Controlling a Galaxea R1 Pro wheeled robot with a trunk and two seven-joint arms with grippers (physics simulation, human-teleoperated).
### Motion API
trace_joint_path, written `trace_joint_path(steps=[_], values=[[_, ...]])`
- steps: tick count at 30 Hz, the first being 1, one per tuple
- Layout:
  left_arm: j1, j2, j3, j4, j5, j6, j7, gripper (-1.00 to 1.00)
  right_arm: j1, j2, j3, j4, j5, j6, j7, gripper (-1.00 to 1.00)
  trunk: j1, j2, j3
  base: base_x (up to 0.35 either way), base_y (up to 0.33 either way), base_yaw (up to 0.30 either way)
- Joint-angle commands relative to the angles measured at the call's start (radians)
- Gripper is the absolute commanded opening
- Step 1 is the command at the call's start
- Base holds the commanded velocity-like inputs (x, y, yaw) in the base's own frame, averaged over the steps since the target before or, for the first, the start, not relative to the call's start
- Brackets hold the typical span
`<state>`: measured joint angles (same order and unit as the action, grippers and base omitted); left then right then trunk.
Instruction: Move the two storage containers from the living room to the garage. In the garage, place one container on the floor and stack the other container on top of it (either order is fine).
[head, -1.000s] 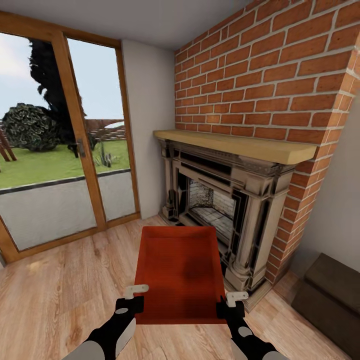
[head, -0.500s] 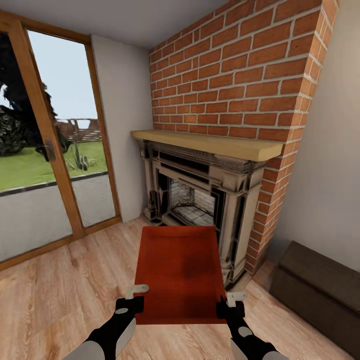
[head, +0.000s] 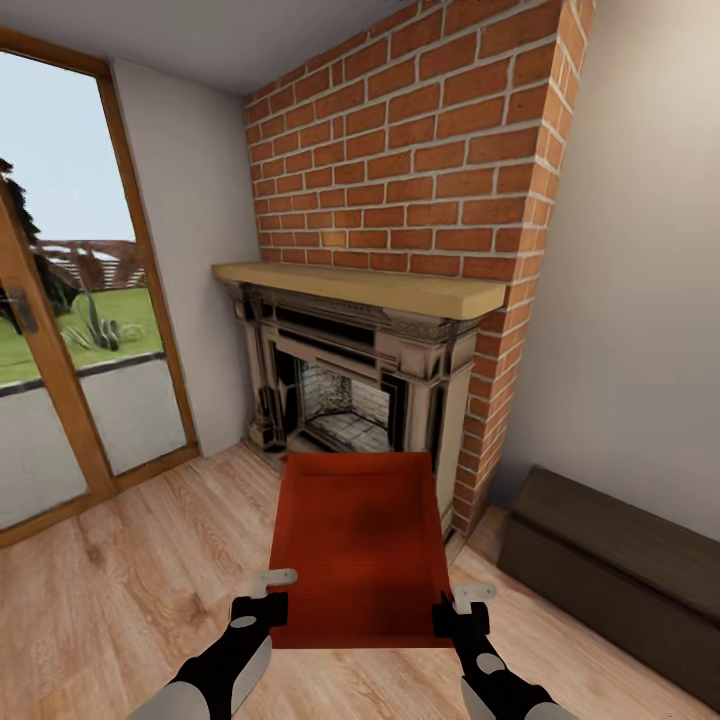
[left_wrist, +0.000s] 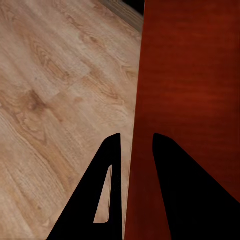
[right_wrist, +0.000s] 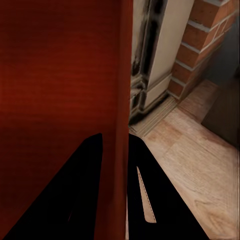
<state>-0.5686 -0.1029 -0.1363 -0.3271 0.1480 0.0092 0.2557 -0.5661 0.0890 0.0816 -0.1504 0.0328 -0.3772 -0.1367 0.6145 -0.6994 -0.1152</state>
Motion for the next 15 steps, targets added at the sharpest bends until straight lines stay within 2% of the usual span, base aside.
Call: trace_joint_path(steps=[1,15], values=[[-0.001,0.005,0.007,0.0,0.009,0.002,0.013,-1.0,-0.001,-0.002,-0.023,-0.001,-0.003,-0.005,-0.014,-1.0,0.0,-0.001,-0.001,0.0,0.0,-0.283],[-0.001,0.005,0.007,0.0,0.009,0.002,0.013,-1.0,-0.001,-0.002,-0.023,-0.001,-0.004,-0.005,-0.014,-1.0,0.0,-0.001,0.008,0.0,0.0,-0.283]])
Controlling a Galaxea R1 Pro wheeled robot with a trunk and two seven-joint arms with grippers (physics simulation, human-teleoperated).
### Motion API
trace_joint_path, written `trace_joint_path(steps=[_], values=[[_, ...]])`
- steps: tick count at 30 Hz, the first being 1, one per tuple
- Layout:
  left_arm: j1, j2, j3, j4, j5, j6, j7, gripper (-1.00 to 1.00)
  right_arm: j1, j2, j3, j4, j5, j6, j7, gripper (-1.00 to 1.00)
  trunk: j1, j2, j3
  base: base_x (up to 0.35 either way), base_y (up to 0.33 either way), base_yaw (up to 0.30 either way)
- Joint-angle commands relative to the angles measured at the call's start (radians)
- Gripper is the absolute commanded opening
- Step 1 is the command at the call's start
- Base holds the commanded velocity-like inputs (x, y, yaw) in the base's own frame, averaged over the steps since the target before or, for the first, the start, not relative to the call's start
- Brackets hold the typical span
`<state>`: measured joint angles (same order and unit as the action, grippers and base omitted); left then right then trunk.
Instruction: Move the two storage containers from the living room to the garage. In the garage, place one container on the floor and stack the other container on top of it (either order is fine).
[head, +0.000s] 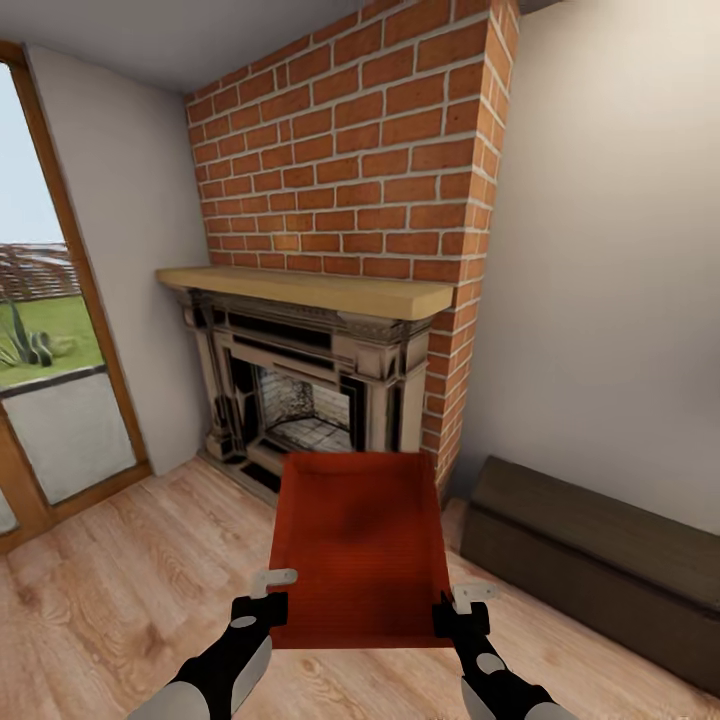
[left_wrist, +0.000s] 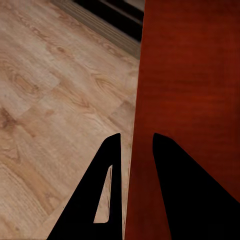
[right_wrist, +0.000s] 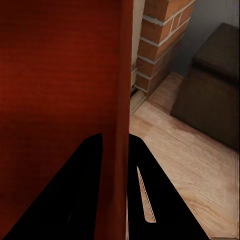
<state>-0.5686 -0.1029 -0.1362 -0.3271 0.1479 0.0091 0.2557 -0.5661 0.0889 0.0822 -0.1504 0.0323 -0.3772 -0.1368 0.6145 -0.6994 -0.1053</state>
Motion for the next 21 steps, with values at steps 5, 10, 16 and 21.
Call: trace_joint_path(steps=[5,10,16,21], values=[[-0.001,0.005,0.007,0.0,0.009,0.002,0.013,-1.0,-0.001,-0.001,-0.024,-0.001,-0.003,-0.005,-0.014,-1.0,0.0,-0.001,0.002,0.0,0.0,-0.283],[-0.001,0.005,0.007,0.0,0.009,0.002,0.013,-1.0,-0.001,-0.001,-0.024,-0.001,-0.003,-0.005,-0.014,-1.0,0.0,-0.001,0.006,0.0,0.0,-0.283],[-0.001,0.005,0.007,0.0,0.009,0.002,0.013,-1.0,-0.001,-0.002,-0.024,-0.001,-0.003,-0.005,-0.014,-1.0,0.0,-0.001,0.011,0.0,0.0,-0.283],[-0.001,0.005,0.007,0.0,0.008,0.002,0.013,-1.0,-0.001,-0.002,-0.024,-0.001,-0.003,-0.005,-0.014,-1.0,0.0,-0.001,0.015,0.0,0.0,-0.283]])
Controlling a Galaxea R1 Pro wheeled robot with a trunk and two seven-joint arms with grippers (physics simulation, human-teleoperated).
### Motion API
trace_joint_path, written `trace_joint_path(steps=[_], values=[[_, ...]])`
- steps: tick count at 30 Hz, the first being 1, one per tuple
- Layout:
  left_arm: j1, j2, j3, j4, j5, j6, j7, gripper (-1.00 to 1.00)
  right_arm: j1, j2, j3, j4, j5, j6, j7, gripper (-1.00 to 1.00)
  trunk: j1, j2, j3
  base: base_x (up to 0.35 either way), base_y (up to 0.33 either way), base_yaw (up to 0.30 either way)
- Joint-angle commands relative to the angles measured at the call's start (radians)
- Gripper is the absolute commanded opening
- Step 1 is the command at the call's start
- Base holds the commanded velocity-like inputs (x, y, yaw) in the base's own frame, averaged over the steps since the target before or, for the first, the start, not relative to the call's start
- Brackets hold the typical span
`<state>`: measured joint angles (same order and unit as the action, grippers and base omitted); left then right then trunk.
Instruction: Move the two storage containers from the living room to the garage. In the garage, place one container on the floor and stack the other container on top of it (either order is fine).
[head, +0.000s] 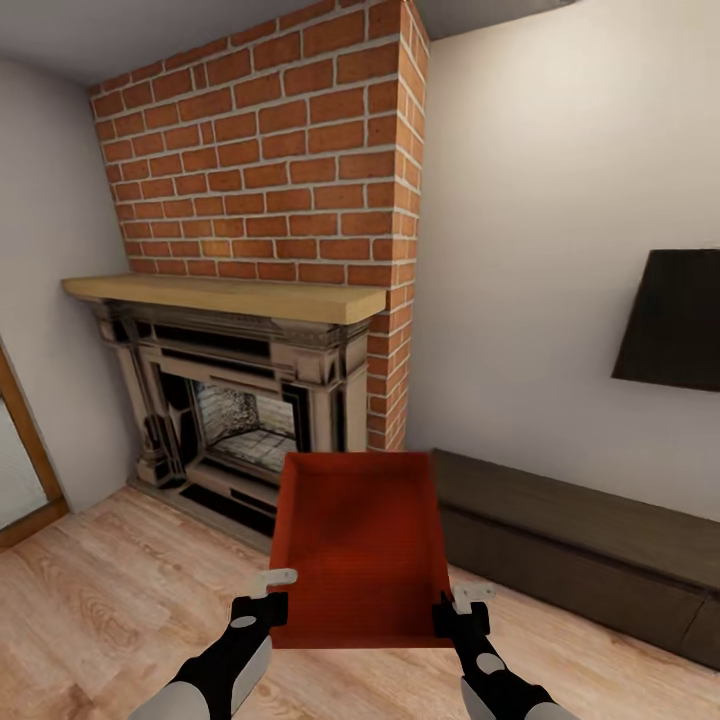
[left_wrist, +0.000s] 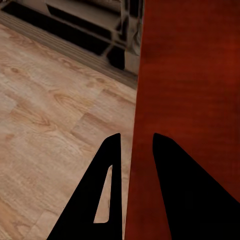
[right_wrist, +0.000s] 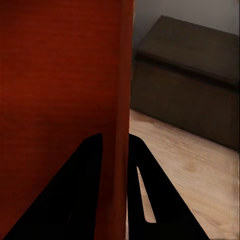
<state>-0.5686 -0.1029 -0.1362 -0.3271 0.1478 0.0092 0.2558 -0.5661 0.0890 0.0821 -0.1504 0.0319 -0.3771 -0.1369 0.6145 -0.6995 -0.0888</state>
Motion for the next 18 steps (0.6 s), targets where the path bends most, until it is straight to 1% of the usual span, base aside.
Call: trace_joint_path(steps=[1,18], values=[[-0.001,0.005,0.007,0.0,0.008,0.002,0.013,-1.0,-0.001,-0.002,-0.024,-0.002,-0.003,-0.005,-0.013,-1.0,0.0,-0.001,-0.001,0.0,0.0,-0.283],[-0.001,0.005,0.006,0.0,0.009,0.002,0.013,-1.0,-0.001,-0.003,-0.024,-0.002,-0.004,-0.004,-0.013,-1.0,0.0,-0.001,0.013,0.0,0.0,-0.283]])
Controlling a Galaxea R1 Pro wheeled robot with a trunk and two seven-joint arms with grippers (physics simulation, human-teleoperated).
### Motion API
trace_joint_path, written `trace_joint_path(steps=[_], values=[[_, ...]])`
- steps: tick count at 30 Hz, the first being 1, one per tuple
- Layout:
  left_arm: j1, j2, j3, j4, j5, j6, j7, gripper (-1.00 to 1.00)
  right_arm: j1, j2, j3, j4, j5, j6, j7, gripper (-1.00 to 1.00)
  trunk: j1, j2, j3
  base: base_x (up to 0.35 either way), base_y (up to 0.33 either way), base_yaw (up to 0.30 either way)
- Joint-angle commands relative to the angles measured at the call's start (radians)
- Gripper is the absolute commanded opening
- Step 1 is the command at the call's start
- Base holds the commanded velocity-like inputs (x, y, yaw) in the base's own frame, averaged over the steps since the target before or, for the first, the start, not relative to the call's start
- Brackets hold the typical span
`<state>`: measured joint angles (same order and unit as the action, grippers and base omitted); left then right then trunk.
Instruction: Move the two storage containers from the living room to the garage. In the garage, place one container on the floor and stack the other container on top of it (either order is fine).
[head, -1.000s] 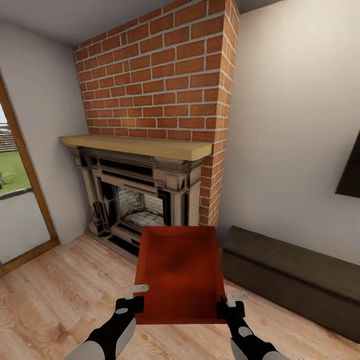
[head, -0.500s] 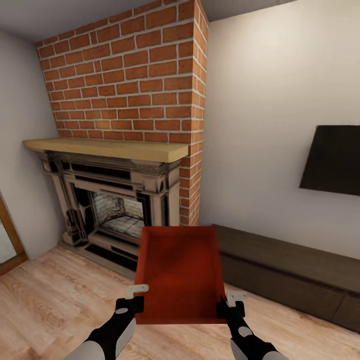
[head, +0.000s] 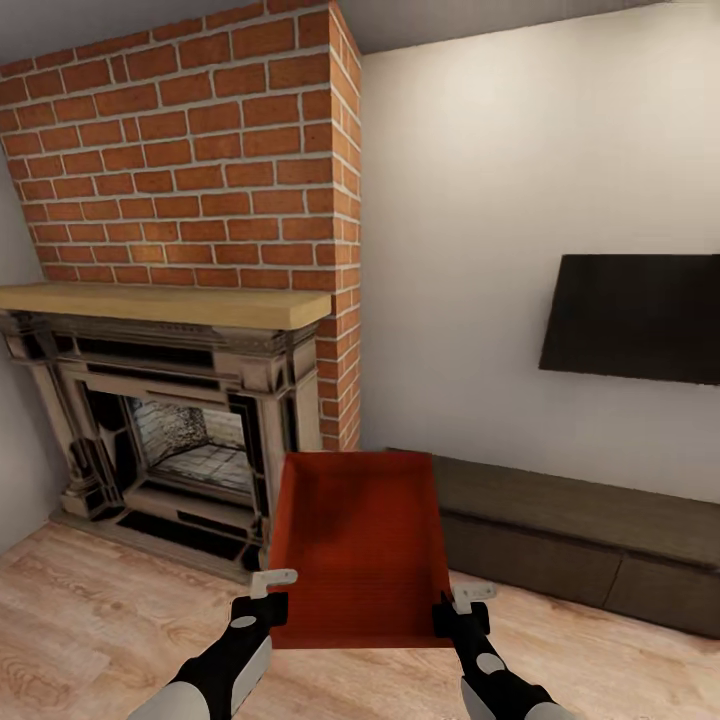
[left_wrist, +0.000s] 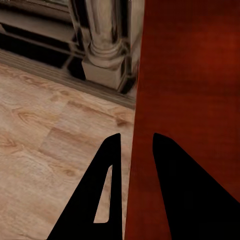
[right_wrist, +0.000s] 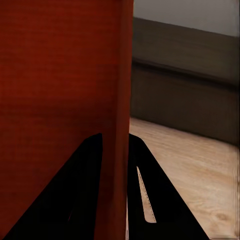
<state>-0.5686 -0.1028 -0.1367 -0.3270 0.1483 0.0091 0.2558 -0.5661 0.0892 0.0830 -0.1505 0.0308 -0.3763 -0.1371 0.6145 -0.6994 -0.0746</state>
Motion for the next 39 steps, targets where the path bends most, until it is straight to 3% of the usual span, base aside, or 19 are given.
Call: trace_joint_path(steps=[1,39], values=[[-0.001,0.005,0.006,0.0,0.008,0.002,0.013,-1.0,-0.001,-0.003,-0.025,-0.001,-0.003,-0.005,-0.013,-1.0,0.0,-0.001,-0.001,0.0,0.0,-0.283],[-0.001,0.006,0.006,0.0,0.008,0.004,0.013,-1.0,-0.001,-0.004,-0.026,-0.001,-0.003,-0.004,-0.012,-1.0,0.0,-0.001,0.029,0.0,0.0,-0.283]])
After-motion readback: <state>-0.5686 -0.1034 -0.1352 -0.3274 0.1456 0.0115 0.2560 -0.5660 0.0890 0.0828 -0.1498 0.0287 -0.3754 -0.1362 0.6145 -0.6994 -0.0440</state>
